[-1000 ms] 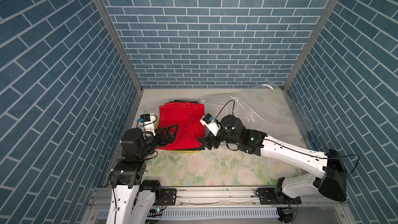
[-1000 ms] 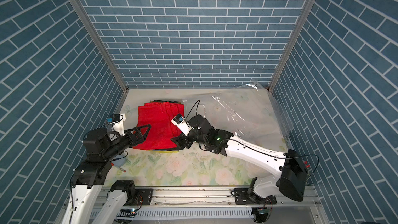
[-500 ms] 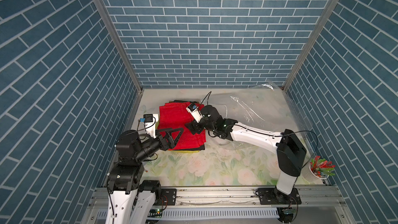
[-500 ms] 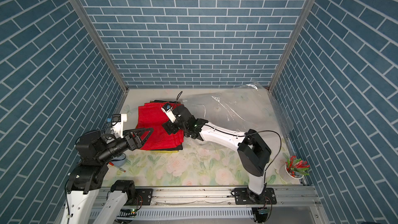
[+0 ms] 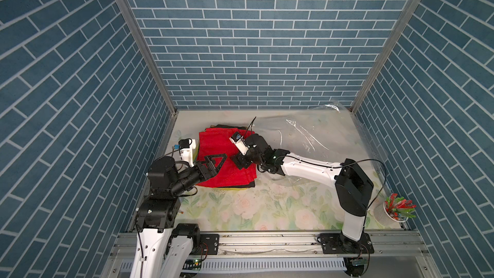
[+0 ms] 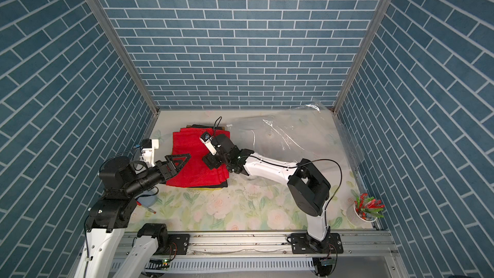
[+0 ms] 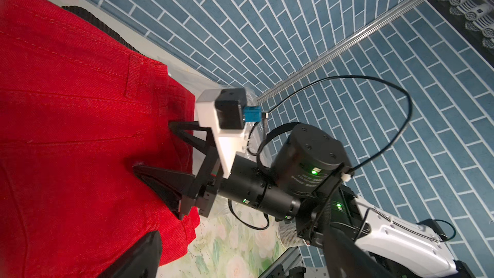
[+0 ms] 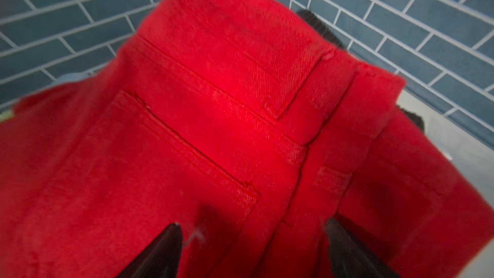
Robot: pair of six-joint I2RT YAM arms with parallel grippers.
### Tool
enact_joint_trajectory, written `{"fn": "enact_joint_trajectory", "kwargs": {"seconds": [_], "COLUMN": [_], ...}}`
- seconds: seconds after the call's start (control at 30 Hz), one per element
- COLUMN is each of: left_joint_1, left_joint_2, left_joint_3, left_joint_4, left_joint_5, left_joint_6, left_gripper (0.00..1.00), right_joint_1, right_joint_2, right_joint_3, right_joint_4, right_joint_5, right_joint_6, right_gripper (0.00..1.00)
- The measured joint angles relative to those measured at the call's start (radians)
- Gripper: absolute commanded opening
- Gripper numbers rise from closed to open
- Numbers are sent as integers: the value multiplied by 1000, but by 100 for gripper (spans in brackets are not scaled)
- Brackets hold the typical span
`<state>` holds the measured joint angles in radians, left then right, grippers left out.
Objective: Take the trousers out of the vacuum bag
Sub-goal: Place the trousers at the center of the board.
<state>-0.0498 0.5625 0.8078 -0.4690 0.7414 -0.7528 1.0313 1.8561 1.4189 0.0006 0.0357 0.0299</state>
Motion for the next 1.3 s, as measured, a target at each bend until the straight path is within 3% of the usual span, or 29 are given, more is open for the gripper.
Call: {"fn": "enact_joint_trajectory", "kwargs": {"seconds": [0.23, 0.57, 0.7, 0.87, 1.3], "left_joint_1": [0, 0, 0, 0, 0], "left_joint_2": [-1, -3, 14, 34, 298], "left_joint_3": [10, 37, 63, 43, -6], "left_joint_4": [-5, -40, -56, -33, 154], "left_joint_5": [-13, -100, -202, -286, -423], "left_joint_6": [2, 32, 62, 73, 87], "left_gripper": [100, 99, 100, 100, 100], "right_joint_1": [-7, -27, -44, -80, -274], "right_joint_2": [29, 453, 472, 352, -313], "right_joint_3": [152, 591, 640, 497, -135], "right_joint_4": [22, -46, -73, -60, 115], "right_joint_5": [-58, -19, -44, -139, -656], "right_joint_6": [9, 35, 46, 82, 301], "right_gripper": [87, 86, 86, 87, 87]}}
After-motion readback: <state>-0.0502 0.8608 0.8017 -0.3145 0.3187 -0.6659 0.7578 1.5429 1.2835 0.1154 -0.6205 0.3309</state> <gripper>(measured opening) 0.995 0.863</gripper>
